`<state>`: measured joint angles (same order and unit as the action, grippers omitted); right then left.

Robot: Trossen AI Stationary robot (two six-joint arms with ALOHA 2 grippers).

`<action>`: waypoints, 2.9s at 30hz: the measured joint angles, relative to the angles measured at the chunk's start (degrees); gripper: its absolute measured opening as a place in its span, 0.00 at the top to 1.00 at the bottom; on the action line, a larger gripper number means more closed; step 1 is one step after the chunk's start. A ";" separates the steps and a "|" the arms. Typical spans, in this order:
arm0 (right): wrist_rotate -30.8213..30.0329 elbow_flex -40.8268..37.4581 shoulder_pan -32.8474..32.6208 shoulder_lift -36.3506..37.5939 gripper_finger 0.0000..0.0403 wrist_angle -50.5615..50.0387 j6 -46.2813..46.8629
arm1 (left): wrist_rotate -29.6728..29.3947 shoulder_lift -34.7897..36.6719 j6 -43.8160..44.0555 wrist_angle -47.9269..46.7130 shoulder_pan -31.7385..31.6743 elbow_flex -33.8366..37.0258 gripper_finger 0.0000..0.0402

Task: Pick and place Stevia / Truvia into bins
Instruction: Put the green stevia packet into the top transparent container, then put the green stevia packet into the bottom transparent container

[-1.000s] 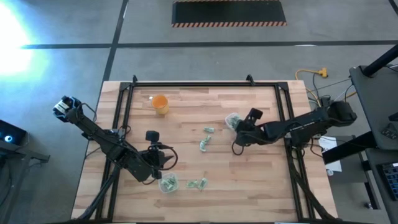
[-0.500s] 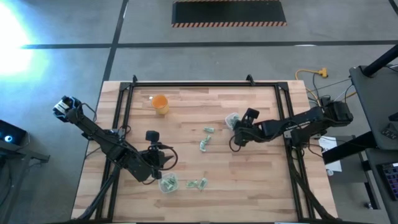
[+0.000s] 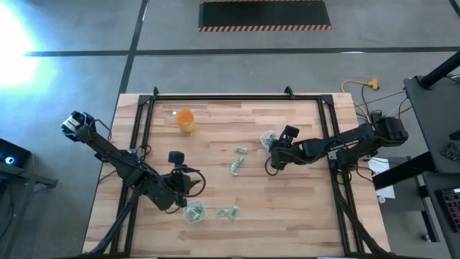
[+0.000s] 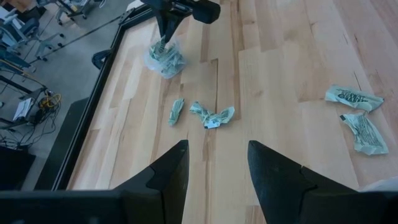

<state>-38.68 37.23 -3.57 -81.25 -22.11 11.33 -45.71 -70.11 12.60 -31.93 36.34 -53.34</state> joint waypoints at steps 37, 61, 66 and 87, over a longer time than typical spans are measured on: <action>-4.26 -0.31 -1.66 4.45 0.65 7.19 -2.12 | 0.00 0.00 0.02 0.05 -0.11 0.09 0.63; 38.71 0.85 -2.55 -3.57 0.76 31.99 -19.36 | 26.33 -7.67 -15.56 19.97 -0.83 0.66 0.63; 38.77 0.94 -4.55 -3.50 0.78 31.86 -19.09 | 27.05 -13.84 -14.45 19.82 -1.66 -2.26 0.63; 38.77 0.91 -6.09 -0.60 0.81 28.03 -17.49 | 41.07 -40.90 -5.52 -3.52 -8.90 -27.61 0.63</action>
<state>0.10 38.15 -9.66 -81.85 5.92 -6.15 -4.64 -111.01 7.08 -35.45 27.44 -80.95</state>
